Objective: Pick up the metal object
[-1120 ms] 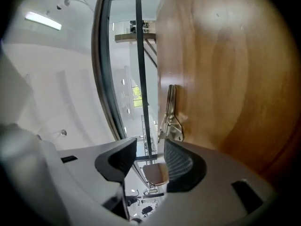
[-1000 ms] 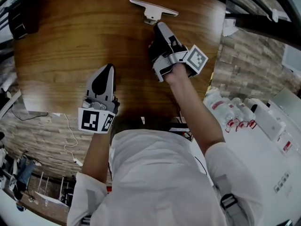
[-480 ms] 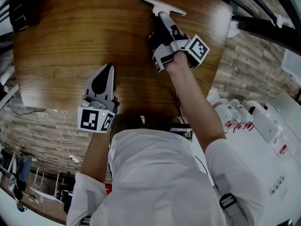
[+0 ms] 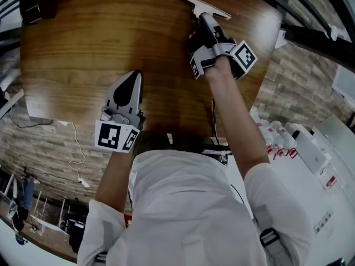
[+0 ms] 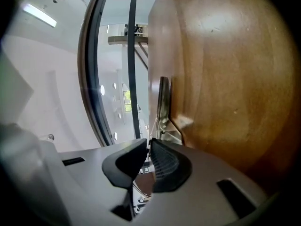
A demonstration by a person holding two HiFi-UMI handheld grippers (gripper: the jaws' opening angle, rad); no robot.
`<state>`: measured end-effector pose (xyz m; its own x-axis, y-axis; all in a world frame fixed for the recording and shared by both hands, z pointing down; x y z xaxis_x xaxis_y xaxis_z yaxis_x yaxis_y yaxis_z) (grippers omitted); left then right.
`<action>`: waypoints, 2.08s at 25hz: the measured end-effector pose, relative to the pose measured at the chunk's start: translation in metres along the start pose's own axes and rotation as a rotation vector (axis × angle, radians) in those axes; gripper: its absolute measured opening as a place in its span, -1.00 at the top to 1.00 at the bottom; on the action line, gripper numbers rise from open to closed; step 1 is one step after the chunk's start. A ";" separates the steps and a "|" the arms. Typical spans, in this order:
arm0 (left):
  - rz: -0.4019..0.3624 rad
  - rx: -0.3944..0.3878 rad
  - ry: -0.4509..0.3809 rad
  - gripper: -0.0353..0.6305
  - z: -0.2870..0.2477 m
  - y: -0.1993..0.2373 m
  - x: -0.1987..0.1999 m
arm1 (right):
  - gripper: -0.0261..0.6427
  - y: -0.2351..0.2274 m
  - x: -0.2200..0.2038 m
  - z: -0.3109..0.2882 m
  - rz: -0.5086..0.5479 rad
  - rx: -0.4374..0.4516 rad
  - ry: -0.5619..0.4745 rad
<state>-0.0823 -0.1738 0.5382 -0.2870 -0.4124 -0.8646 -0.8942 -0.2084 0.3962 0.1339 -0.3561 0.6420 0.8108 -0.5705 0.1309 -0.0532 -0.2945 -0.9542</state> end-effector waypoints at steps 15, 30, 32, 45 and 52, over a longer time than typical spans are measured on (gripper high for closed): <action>0.001 -0.008 -0.055 0.85 0.047 0.019 0.028 | 0.83 0.077 -0.035 0.020 0.332 0.161 0.065; -0.066 -0.180 -0.183 0.85 0.111 -0.008 0.125 | 0.83 0.262 -0.123 0.134 1.056 0.381 -0.026; -0.075 -0.195 -0.195 0.85 0.116 -0.012 0.134 | 0.83 0.268 -0.127 0.152 1.091 0.361 -0.080; -0.134 -0.248 -0.221 0.85 0.128 -0.103 0.156 | 0.84 0.283 -0.114 0.288 1.517 0.297 -0.252; -0.181 -0.265 -0.211 0.85 0.128 -0.174 0.144 | 0.84 0.274 -0.099 0.363 1.714 0.232 -0.302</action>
<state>-0.0118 -0.0835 0.3046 -0.2220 -0.1625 -0.9614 -0.8247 -0.4947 0.2740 0.2504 -0.1017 0.2694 0.0058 0.0649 -0.9979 -0.8323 0.5535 0.0312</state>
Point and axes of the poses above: the fingertips, and each gripper's own axes: z backward along the fingers, y to its left, x out of its top, the point moved 6 cm from there along z, backward along the fingers, and after that the axes turned 2 degrees about z, right-handed, at the moved point
